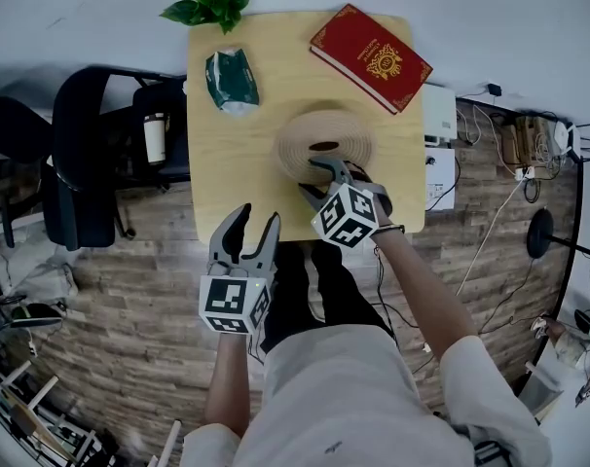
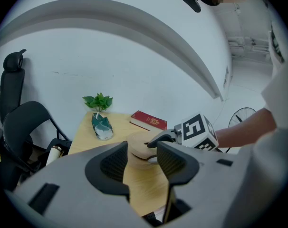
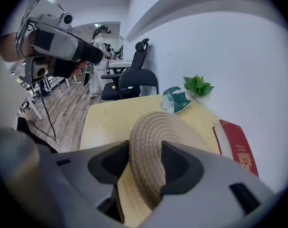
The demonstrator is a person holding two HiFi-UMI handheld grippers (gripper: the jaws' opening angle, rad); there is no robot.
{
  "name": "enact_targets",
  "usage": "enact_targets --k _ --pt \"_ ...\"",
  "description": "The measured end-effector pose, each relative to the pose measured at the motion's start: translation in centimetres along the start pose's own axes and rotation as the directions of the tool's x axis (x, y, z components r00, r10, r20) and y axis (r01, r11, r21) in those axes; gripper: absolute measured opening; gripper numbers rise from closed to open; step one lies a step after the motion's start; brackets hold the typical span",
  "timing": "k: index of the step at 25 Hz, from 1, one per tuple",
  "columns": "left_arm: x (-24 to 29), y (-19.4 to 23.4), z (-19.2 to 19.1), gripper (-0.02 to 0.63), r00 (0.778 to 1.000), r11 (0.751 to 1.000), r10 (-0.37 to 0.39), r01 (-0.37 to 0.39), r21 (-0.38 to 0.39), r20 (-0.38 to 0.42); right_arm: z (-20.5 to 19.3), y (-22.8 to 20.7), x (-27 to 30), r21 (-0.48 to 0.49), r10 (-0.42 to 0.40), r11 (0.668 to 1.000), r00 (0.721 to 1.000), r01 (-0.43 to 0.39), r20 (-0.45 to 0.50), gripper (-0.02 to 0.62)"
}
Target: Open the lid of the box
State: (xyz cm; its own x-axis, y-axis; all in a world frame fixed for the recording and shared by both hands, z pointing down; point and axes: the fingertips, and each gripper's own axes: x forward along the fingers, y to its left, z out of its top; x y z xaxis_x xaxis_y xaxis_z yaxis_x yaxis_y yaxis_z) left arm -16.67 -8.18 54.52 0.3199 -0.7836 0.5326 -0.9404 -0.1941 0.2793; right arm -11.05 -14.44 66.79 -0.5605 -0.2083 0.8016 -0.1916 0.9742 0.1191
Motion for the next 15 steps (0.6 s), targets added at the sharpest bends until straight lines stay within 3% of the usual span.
enact_targets --k 15 --pt "-0.68 -0.35 0.5 0.172 1.0 1.0 0.012 -0.012 0.013 0.007 0.03 0.09 -0.47 0.06 0.099 0.993 0.995 -0.099 -0.002 0.212"
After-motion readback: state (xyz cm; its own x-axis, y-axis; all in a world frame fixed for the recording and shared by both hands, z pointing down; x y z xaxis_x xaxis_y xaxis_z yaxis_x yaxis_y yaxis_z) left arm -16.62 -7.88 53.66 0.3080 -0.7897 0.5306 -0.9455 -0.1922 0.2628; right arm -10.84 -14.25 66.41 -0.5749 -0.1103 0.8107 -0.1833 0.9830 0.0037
